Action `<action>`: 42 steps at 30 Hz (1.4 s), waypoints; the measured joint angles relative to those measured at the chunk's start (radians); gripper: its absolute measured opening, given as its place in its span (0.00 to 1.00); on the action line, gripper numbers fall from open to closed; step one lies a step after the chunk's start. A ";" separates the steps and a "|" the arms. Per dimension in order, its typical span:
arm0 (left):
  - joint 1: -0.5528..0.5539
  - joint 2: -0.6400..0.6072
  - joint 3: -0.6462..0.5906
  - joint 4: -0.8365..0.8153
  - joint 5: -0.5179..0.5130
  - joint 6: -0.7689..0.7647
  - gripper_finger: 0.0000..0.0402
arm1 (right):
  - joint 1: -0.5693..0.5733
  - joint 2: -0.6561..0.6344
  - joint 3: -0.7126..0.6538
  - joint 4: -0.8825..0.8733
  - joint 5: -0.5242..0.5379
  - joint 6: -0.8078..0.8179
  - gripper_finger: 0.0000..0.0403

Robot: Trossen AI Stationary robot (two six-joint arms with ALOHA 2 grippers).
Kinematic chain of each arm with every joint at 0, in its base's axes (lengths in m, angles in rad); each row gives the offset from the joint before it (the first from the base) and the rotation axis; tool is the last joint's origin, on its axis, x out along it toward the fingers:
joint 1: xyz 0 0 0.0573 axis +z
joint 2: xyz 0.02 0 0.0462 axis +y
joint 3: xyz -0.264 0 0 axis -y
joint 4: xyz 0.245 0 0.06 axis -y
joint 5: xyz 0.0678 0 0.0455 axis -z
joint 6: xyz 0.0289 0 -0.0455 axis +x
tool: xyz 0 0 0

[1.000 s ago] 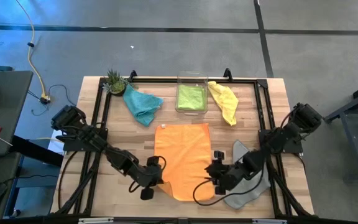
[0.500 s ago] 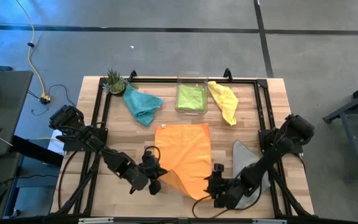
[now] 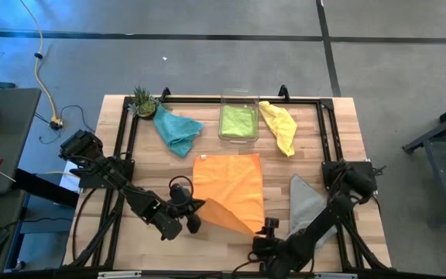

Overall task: Fold microfiber towels
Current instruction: Fold the orange microfiber cloth

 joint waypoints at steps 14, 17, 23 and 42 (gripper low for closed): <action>-0.010 0.000 0.000 -0.037 -0.038 -0.006 0.00 | 0.012 0.072 0.132 -0.439 0.024 0.304 0.53; -0.019 0.000 0.000 -0.045 -0.035 -0.018 0.00 | 0.018 0.071 0.132 -0.454 0.014 0.305 0.51; -0.033 0.000 0.000 -0.044 -0.040 -0.022 0.00 | 0.018 0.071 0.131 -0.456 0.011 0.309 0.36; -0.061 0.001 0.000 -0.043 -0.049 -0.029 0.00 | -0.052 0.070 0.120 -0.482 -0.007 0.288 0.28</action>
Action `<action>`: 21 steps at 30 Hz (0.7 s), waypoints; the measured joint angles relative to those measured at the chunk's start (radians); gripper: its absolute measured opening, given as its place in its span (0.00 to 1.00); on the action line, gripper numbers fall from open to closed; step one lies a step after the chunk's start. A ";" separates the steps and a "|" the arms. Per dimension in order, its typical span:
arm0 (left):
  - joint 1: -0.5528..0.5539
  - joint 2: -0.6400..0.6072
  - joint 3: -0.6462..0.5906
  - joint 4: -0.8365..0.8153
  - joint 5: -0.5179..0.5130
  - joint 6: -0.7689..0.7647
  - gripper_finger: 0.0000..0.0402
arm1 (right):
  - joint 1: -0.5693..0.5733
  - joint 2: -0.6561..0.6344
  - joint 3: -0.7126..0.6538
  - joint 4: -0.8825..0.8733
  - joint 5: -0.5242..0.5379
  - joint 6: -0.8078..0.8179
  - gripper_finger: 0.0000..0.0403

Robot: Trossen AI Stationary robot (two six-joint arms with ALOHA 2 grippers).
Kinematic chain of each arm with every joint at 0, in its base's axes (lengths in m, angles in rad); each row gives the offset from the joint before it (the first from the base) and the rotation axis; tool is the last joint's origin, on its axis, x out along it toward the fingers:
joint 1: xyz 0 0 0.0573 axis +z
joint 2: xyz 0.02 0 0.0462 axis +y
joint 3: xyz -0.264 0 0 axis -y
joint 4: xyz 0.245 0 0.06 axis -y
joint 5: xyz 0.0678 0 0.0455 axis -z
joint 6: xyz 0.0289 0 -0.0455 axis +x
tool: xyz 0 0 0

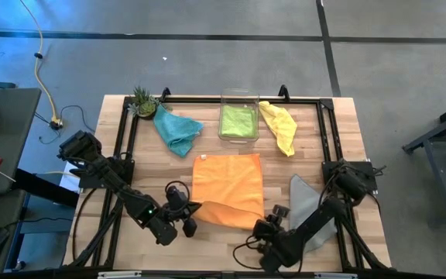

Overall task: Fold microfiber towels
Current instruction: Fold the orange microfiber cloth

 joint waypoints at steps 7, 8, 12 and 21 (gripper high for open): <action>-0.020 0.000 0.000 0.000 -0.018 -0.019 0.00 | -0.024 0.000 -0.042 0.011 -0.021 0.015 0.27; -0.023 0.000 0.000 0.000 -0.019 -0.023 0.00 | -0.026 0.000 -0.043 0.002 -0.021 0.017 0.26; -0.035 0.000 0.000 -0.001 -0.022 -0.040 0.00 | -0.030 0.000 -0.043 -0.003 -0.007 0.016 0.21; -0.048 0.000 0.000 -0.002 -0.021 -0.049 0.00 | -0.025 0.000 -0.041 -0.030 -0.001 0.015 0.02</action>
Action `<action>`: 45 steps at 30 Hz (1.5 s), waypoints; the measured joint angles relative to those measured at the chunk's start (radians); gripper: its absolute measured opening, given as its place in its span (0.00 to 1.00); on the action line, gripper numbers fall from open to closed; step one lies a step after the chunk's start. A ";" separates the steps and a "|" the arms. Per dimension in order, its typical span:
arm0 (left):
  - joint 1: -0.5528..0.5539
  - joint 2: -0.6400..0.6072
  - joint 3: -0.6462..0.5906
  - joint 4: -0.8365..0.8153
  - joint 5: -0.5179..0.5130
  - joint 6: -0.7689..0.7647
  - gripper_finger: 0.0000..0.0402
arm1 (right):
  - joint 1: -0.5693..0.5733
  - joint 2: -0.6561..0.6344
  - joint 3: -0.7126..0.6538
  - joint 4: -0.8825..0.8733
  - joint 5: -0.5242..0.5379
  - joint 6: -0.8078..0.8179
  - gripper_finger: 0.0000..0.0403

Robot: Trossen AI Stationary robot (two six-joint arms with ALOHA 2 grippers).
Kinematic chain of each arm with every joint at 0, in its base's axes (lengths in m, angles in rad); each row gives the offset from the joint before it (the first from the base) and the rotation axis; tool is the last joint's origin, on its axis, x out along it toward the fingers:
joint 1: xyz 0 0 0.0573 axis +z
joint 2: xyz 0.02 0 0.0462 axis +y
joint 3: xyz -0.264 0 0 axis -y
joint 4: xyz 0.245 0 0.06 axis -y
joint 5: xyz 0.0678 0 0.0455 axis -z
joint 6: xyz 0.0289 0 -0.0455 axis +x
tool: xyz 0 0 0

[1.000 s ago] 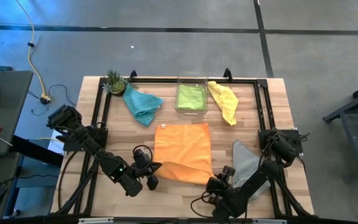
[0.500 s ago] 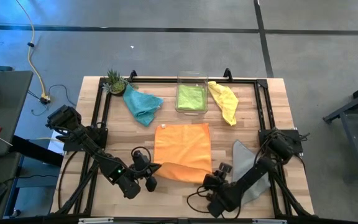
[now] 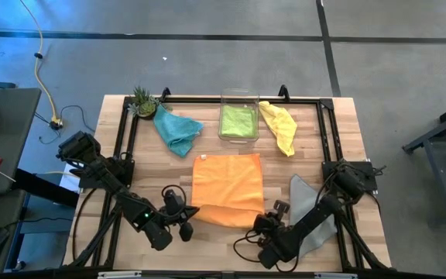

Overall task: Fold microfiber towels
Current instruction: Fold the orange microfiber cloth

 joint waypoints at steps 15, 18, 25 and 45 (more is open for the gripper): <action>-0.126 -0.069 0.001 -0.019 -0.008 -0.007 0.00 | 0.053 -0.171 0.001 0.025 0.024 -0.069 0.00; -0.176 -0.068 0.001 0.003 -0.008 -0.036 0.00 | 0.069 -0.193 0.001 0.085 0.024 -0.116 0.00; -0.278 -0.063 0.001 0.118 -0.060 0.033 0.00 | 0.101 -0.206 0.001 0.218 0.000 -0.213 0.00; -0.200 -0.063 -0.004 -0.556 -0.163 -0.539 0.00 | -0.233 -0.235 -0.001 0.090 0.243 -0.497 0.00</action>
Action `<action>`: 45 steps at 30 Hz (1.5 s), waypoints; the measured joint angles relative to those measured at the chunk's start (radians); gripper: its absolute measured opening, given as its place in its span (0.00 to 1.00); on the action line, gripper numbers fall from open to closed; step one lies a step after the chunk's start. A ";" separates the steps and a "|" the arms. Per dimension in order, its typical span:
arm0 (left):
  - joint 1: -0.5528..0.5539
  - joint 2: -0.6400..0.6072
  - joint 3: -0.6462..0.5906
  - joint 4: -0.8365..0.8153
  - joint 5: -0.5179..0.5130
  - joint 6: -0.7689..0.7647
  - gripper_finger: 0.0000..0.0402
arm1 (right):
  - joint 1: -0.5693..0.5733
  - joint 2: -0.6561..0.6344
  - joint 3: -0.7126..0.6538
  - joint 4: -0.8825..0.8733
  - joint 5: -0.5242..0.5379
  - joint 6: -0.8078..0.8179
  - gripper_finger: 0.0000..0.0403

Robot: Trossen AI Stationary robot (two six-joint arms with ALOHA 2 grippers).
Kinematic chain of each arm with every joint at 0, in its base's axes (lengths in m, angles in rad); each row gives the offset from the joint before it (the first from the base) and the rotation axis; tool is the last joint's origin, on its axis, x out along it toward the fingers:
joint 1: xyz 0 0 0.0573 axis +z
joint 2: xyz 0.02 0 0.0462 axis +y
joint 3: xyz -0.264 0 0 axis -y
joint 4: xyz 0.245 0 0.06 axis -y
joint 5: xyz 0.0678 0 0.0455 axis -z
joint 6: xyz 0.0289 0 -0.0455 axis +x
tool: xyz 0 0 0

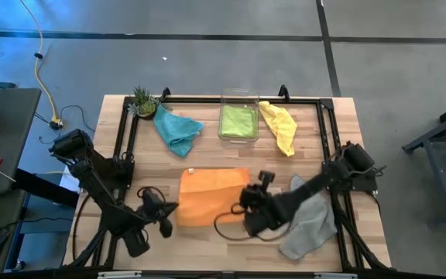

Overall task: Fold microfiber towels
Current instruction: Fold the orange microfiber cloth

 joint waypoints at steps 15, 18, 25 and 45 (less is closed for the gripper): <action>0.128 0.001 -0.191 0.004 0.089 -0.138 0.00 | -0.240 0.001 -0.182 0.262 -0.095 -0.216 0.00; 0.167 0.001 -0.191 0.075 0.099 -0.029 0.00 | -0.254 0.001 -0.181 0.261 -0.100 -0.241 0.00; 0.266 0.001 -0.191 0.114 0.125 0.107 0.00 | -0.272 0.000 -0.169 0.267 -0.143 -0.267 0.00; 0.307 -0.046 -0.191 0.015 0.290 0.252 0.31 | -0.358 0.001 -0.184 0.283 -0.186 -0.273 0.03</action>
